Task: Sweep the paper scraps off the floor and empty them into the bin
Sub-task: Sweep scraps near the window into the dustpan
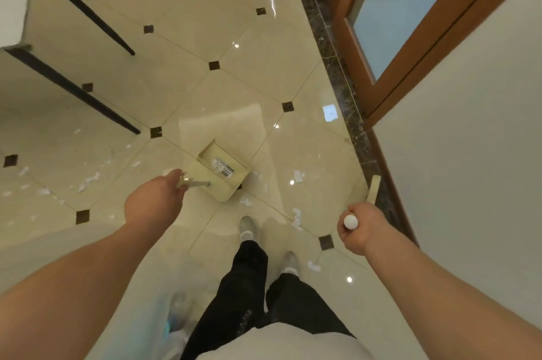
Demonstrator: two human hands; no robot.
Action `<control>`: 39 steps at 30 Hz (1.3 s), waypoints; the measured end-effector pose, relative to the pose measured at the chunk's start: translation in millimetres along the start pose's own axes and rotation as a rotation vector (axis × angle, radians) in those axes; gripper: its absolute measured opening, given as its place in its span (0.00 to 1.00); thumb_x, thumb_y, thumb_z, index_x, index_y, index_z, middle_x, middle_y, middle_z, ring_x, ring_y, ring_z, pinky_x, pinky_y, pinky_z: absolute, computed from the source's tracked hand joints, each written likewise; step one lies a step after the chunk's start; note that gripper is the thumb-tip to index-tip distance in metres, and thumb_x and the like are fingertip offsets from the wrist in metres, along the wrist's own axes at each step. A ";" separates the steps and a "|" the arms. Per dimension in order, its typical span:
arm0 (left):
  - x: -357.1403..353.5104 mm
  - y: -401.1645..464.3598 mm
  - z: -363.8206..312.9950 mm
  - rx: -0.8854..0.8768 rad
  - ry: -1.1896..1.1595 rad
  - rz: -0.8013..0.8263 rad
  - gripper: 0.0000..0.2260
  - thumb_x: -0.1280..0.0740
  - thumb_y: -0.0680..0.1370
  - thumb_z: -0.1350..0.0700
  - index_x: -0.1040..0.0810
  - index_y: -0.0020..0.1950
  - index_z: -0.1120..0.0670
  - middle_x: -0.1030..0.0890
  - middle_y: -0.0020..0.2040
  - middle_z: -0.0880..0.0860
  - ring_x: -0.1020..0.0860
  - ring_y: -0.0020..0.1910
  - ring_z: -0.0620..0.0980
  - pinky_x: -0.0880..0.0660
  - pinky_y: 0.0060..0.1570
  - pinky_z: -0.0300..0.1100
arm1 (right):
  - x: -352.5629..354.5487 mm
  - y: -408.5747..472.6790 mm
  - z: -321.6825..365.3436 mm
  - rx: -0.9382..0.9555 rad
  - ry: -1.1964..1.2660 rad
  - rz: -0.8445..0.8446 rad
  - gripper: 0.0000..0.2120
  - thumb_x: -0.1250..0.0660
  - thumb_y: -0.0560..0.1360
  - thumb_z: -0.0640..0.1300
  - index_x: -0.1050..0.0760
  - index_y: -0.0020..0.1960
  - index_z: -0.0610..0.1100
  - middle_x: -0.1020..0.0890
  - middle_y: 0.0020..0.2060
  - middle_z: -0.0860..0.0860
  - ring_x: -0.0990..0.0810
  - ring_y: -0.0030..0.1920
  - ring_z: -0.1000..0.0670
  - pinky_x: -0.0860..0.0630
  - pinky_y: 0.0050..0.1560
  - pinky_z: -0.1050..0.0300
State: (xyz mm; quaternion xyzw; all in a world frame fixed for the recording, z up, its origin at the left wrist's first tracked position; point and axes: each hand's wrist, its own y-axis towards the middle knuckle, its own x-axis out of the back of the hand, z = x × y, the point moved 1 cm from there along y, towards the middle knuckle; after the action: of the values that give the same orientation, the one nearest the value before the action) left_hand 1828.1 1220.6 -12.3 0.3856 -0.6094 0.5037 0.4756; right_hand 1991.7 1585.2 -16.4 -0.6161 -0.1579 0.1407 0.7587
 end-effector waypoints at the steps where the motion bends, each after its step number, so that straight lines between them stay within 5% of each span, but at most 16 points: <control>1: -2.6 -5.1 -0.4 -0.013 0.019 0.011 0.12 0.40 0.83 0.45 0.26 0.65 0.45 0.23 0.39 0.50 0.24 0.34 0.54 0.30 0.29 0.42 | 9.0 1.5 -10.0 -0.026 -0.024 -0.005 0.02 0.35 0.78 0.37 0.26 0.48 0.43 0.25 0.33 0.47 0.26 0.23 0.53 0.26 0.21 0.64; 7: -8.4 -14.6 12.7 -0.059 0.027 0.028 0.09 0.39 0.83 0.45 0.26 0.61 0.45 0.24 0.37 0.49 0.24 0.33 0.53 0.28 0.30 0.42 | 5.6 -11.5 -83.8 -0.182 -0.080 0.049 0.07 0.35 0.74 0.31 0.24 0.50 0.39 0.24 0.35 0.45 0.25 0.31 0.52 0.23 0.26 0.63; 19: -13.8 8.0 98.0 -0.133 -0.038 0.023 0.10 0.40 0.83 0.46 0.26 0.62 0.46 0.25 0.36 0.49 0.24 0.33 0.55 0.26 0.30 0.44 | -100.2 -47.0 -184.0 -0.157 0.129 0.221 0.07 0.35 0.74 0.32 0.29 0.44 0.42 0.27 0.26 0.50 0.29 0.20 0.55 0.31 0.18 0.65; 28: -9.1 46.2 126.9 -0.166 -0.044 -0.001 0.13 0.40 0.83 0.46 0.27 0.65 0.48 0.27 0.36 0.50 0.27 0.32 0.56 0.29 0.30 0.43 | -91.3 -51.7 -194.5 -0.055 0.365 -0.004 0.08 0.38 0.74 0.31 0.28 0.48 0.43 0.28 0.29 0.49 0.30 0.19 0.55 0.30 0.19 0.66; 33: -5.1 48.9 137.5 -0.150 -0.060 -0.003 0.14 0.41 0.83 0.45 0.27 0.66 0.48 0.26 0.37 0.50 0.26 0.32 0.56 0.30 0.30 0.43 | -67.9 -38.1 -210.1 -0.115 0.326 -0.124 0.07 0.41 0.74 0.31 0.30 0.41 0.41 0.28 0.34 0.47 0.31 0.24 0.53 0.30 0.21 0.68; 39: -10.9 48.0 147.0 -0.130 -0.049 0.029 0.13 0.41 0.83 0.45 0.28 0.65 0.48 0.26 0.37 0.50 0.26 0.32 0.56 0.30 0.29 0.43 | -106.4 -30.9 -238.9 -0.230 0.261 -0.026 0.10 0.42 0.71 0.29 0.32 0.38 0.42 0.30 0.31 0.47 0.31 0.27 0.52 0.30 0.21 0.65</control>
State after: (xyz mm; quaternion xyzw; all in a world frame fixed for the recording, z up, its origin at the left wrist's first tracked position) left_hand 1757.2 1085.7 -40.6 0.3570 -0.6578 0.4603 0.4775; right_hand 1994.1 1322.9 -38.9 -0.7098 -0.0810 0.0305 0.6990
